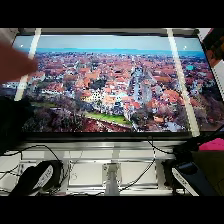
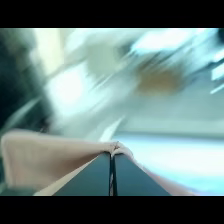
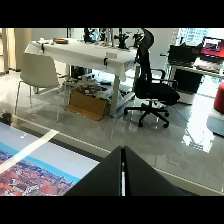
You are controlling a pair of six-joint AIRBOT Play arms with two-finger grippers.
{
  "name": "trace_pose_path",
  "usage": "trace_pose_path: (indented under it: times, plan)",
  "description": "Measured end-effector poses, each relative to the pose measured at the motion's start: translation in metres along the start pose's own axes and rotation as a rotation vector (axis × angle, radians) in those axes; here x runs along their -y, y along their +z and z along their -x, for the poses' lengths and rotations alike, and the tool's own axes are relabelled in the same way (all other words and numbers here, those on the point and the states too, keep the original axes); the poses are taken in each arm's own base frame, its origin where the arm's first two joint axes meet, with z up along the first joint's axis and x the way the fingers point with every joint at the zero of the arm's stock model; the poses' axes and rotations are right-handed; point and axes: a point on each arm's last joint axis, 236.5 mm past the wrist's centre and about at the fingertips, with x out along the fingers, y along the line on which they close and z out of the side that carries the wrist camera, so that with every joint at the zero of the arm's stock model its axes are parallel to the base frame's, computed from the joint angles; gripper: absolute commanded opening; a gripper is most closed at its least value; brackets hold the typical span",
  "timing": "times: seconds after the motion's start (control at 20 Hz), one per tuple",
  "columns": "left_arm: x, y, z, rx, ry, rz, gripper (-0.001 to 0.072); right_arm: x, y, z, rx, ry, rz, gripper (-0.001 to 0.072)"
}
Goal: Fold the clothes and pants, and hang the long-sleeved shirts on hangers.
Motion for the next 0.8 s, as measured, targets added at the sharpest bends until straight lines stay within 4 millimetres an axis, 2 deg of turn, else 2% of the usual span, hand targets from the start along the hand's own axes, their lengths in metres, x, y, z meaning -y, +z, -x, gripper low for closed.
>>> trace_pose_path:
  times: [0.1, 0.15, 0.3, 0.45, 0.55, 0.65, 0.8]
  plan:
    - [0.060, 0.027, 0.006, 0.095, -0.159, 0.058, 0.0015, 0.000, 0.000, 0.000, -0.001, -0.001, 0.002, 0.0009]
    - [0.089, 0.033, 0.009, 0.114, -0.232, 0.084, 0.0015, 0.001, 0.000, 0.000, -0.002, -0.004, 0.006, 0.0009]
    - [0.185, 0.036, 0.024, 0.125, -0.456, 0.133, 0.0015, 0.006, -0.002, 0.000, -0.010, -0.024, 0.032, 0.0009]
    - [0.278, 0.010, 0.040, 0.064, -0.636, 0.129, 0.0015, 0.011, -0.012, -0.004, -0.045, -0.042, 0.063, 0.0009]
    - [0.333, -0.018, 0.049, 0.001, -0.727, 0.106, 0.0015, 0.013, -0.024, -0.010, -0.089, -0.048, 0.080, 0.0009]
    - [0.374, -0.047, 0.057, -0.054, -0.786, 0.078, 0.0015, 0.015, -0.043, -0.020, -0.152, -0.046, 0.093, 0.0009]
    - [0.407, -0.080, 0.061, -0.113, -0.829, 0.047, 0.0016, 0.016, -0.079, -0.037, -0.269, -0.034, 0.105, 0.0009]
